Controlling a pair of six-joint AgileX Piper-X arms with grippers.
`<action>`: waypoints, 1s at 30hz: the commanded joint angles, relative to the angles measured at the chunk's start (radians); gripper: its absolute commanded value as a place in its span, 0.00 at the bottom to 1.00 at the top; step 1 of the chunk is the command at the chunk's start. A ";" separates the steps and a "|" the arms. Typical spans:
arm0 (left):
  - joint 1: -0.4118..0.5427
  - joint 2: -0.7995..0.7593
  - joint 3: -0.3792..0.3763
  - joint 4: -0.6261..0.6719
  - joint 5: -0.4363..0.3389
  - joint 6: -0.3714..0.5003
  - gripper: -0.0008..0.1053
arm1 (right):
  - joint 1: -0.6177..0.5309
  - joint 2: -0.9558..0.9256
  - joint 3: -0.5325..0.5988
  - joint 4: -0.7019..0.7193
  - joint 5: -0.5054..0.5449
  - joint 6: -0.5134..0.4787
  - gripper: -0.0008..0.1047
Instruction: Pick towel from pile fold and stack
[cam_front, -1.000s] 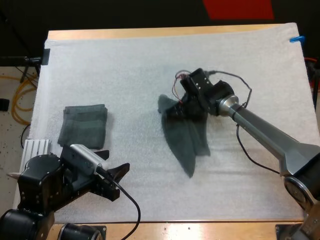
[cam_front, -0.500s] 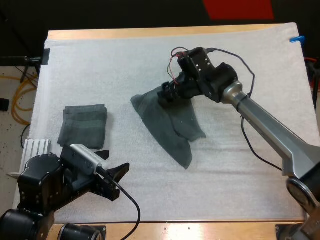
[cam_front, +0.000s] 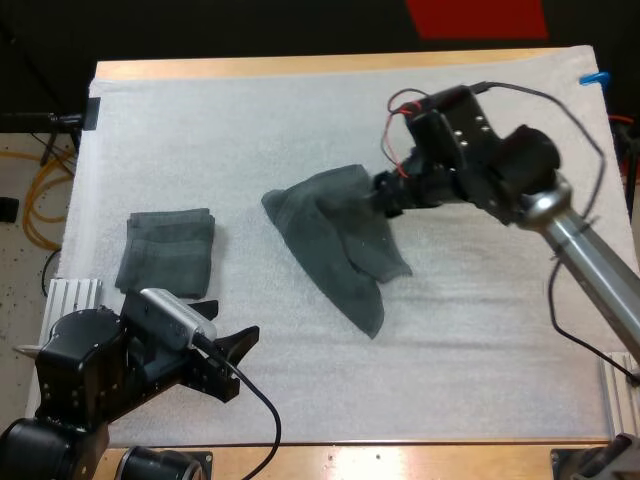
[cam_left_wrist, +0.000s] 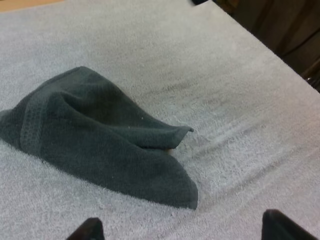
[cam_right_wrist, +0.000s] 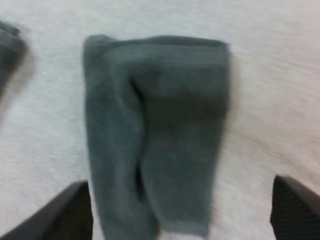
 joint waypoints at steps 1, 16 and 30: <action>-0.005 0.002 -0.008 0.001 0.007 -0.004 0.59 | -0.002 -0.020 -0.005 0.039 0.029 -0.011 0.67; -0.005 0.002 -0.008 0.002 0.007 -0.004 0.59 | -0.153 -0.166 0.334 -0.075 0.029 0.048 0.67; -0.005 0.002 -0.008 0.002 0.007 -0.004 0.59 | -0.447 -0.166 0.700 -0.396 -0.480 0.295 0.67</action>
